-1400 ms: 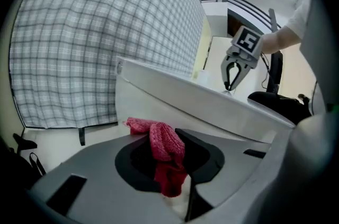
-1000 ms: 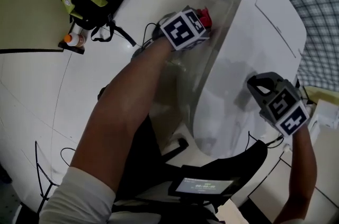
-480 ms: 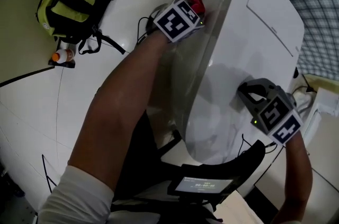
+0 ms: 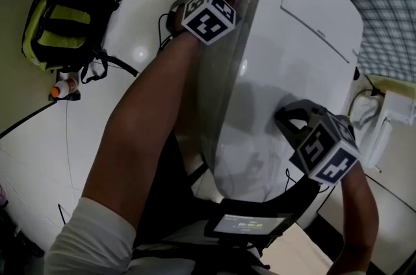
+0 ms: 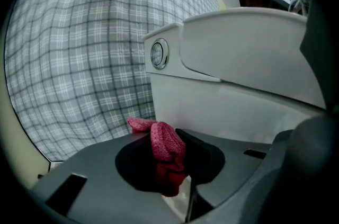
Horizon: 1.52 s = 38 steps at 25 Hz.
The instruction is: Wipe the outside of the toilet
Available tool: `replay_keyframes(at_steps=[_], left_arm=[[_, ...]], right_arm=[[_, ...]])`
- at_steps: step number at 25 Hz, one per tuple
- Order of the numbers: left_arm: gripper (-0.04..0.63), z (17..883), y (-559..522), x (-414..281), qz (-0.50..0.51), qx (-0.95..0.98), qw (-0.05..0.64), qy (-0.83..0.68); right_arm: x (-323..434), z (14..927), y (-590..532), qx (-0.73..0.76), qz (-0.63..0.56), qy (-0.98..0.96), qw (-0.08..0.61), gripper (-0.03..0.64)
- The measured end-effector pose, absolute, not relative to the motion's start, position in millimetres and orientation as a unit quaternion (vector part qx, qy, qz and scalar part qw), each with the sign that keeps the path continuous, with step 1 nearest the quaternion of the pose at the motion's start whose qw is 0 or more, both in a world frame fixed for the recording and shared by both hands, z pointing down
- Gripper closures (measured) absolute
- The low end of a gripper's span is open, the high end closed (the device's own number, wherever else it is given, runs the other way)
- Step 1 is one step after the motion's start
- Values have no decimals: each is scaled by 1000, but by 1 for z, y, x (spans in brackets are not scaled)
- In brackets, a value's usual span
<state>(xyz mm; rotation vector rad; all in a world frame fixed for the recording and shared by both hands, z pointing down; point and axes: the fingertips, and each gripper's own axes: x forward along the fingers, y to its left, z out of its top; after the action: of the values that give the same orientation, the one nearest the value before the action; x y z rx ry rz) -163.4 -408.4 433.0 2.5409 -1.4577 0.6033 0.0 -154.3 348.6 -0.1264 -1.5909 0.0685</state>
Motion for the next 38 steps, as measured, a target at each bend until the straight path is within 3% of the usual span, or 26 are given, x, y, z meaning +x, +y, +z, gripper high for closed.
replay_keyframes(at_steps=[6,38], left_arm=[[520,427,-425,-154,216,846,34,-486],[525,431,-348,-124,283,903,0,-324]], right_arm=[[1,348,-153,-59,44,-715,695,609],[3,351,-161,-62,80,-712,695,609]])
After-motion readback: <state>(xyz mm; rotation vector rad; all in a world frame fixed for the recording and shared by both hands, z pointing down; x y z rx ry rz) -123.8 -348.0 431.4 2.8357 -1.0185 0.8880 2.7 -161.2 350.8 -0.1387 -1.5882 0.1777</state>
